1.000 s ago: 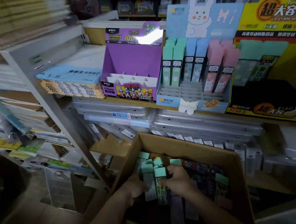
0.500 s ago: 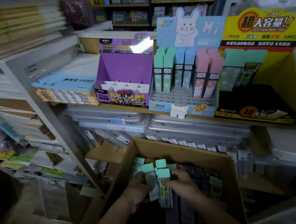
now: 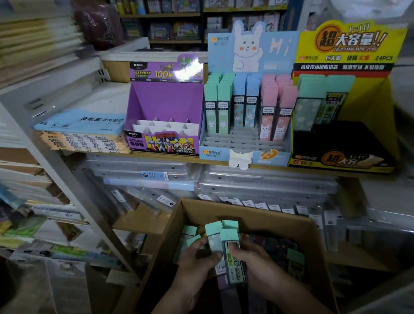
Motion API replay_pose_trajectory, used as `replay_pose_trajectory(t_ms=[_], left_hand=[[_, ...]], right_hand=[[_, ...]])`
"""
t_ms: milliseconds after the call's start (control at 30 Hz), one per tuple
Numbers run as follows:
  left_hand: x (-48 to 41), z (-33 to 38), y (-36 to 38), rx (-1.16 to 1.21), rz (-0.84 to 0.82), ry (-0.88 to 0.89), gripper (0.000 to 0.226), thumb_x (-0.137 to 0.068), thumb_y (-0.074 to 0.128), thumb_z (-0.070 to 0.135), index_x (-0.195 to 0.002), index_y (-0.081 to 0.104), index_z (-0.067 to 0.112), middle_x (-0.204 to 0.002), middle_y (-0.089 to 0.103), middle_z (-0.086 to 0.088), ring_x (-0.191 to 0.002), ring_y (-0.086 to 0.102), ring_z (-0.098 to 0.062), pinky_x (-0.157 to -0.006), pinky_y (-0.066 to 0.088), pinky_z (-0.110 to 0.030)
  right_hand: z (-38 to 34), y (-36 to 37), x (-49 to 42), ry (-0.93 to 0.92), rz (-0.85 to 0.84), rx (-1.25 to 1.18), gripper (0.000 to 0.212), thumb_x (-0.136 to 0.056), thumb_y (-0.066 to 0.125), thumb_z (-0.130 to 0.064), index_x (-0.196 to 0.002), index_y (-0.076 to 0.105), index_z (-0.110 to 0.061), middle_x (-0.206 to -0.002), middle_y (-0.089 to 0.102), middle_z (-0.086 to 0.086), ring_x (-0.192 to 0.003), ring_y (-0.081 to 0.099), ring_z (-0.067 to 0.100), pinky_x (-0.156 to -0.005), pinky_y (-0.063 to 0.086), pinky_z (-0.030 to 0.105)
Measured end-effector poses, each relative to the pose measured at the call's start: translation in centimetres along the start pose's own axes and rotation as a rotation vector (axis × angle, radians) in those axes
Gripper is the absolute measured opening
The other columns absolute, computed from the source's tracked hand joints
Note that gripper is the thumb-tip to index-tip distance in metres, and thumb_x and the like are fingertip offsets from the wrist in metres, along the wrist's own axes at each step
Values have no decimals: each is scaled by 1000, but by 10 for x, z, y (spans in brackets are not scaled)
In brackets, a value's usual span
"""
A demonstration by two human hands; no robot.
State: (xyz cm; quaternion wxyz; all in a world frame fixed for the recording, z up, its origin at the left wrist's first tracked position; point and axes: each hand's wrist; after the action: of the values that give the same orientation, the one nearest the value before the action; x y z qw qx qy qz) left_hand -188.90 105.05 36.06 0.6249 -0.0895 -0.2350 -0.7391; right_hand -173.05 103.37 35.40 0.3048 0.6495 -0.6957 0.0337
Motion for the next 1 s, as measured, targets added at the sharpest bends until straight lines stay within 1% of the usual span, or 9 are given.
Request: replay_pose_trajectory(t_ms=[100,167,267,367,433,567,733,867,1000], left_hand=[[5,6,6,59,-22,27,34,-89,70,-3,-120,72,12,-108,78,-14,-101,75,-32,-76,61,-35],[10,10,12,87,-65,44,33,-93,67,3,-124,71,15,-113,77,-12,-104,74,-29,-77,61,-31],[16,10,26,103,-90,-11,27,-102,58,20,-124,72,28,-116,77,-7,-107,74,-26,-89,60,-41],[23,11,37,211,-101,-144,23,-99,58,34,-113,76,31,-112,77,-12,-100,76,-30,-76,61,-45],[28,16,42,318,-167,-213,29,-90,63,39,-111,79,26,-117,74,-18,-104,74,-35,-77,60,-50],[39,22,51,438,-271,-254,38,-89,65,42,-120,75,23,-128,69,-21,-116,68,-42,-89,55,-61],[61,40,62,433,-293,-155,38,-81,72,42,-116,76,26,-125,71,-20,-111,69,-45,-84,56,-61],[80,55,77,399,-232,-17,35,-84,70,41,-117,75,31,-123,72,-19,-108,71,-42,-77,60,-54],[95,67,96,379,-127,155,34,-82,71,36,-115,75,32,-118,74,-19,-103,74,-40,-71,62,-44]], right_hand=[[-10,0,10,-10,-30,-40,29,-92,62,-12,-118,70,-4,-115,72,23,-103,71,38,-75,59,40],[-17,1,16,-21,-30,-47,29,-95,60,-11,-122,68,-5,-115,71,23,-104,71,38,-77,59,42],[-26,8,27,-38,-31,-61,31,-96,59,-11,-126,64,-3,-117,70,24,-109,68,40,-89,56,50],[-34,12,41,-47,-27,-71,30,-96,60,-13,-125,65,-5,-116,71,24,-107,69,39,-88,57,52],[-38,11,49,-57,-10,-68,32,-95,62,-13,-127,64,-8,-117,71,21,-108,69,36,-96,54,54],[-51,10,63,-164,22,168,28,-98,61,-19,-125,64,-22,-111,76,3,-102,73,20,-91,58,42],[-84,10,84,-350,-12,508,30,-97,63,-32,-127,61,-36,-118,72,-12,-108,68,4,-98,55,37],[-114,4,102,-554,-56,677,25,-93,68,-36,-108,68,-56,-109,69,-29,-101,65,-8,-83,53,13],[-139,-3,113,-622,-154,653,27,-89,74,-30,-112,71,-44,-109,73,-22,-103,67,-4,-81,49,9]])
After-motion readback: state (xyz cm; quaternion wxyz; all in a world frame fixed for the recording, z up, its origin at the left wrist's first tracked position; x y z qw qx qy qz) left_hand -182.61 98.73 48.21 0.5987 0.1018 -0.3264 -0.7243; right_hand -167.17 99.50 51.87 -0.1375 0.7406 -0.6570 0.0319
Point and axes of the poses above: each hand's wrist, its own x-axis away from the middle knuckle, its own y-axis out of the palm, z = x × y
